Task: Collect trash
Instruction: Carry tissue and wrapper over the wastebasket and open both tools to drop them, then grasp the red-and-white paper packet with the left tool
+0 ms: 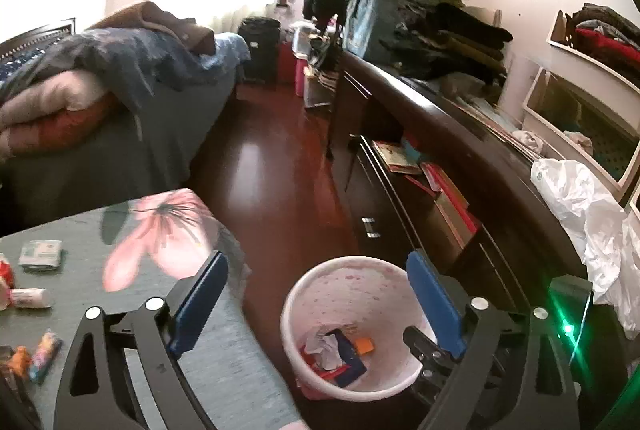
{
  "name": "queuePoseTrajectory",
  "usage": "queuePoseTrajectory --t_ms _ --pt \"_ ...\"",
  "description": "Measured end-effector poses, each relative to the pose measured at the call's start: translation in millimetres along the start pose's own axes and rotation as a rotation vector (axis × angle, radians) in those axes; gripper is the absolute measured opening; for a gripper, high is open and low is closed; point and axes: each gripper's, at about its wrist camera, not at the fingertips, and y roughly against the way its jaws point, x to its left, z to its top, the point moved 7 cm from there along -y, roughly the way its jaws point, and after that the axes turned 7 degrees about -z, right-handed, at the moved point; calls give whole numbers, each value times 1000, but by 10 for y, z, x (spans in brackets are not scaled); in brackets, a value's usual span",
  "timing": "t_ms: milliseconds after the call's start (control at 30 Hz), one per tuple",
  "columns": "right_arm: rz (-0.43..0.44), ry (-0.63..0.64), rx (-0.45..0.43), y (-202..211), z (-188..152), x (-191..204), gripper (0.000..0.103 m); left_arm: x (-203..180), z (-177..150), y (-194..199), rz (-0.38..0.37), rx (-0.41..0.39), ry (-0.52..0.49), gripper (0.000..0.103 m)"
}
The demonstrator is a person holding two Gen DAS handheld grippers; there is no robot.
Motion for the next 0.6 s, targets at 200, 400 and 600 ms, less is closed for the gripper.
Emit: queuePoseTrajectory --t_ms 200,400,600 --pt "39 27 28 174 -136 266 75 194 -18 316 77 -28 -15 99" --pt "101 88 40 357 -236 665 77 635 -99 692 180 -45 19 99" --pt "172 188 48 510 -356 1235 78 1402 -187 1047 297 -40 116 99"
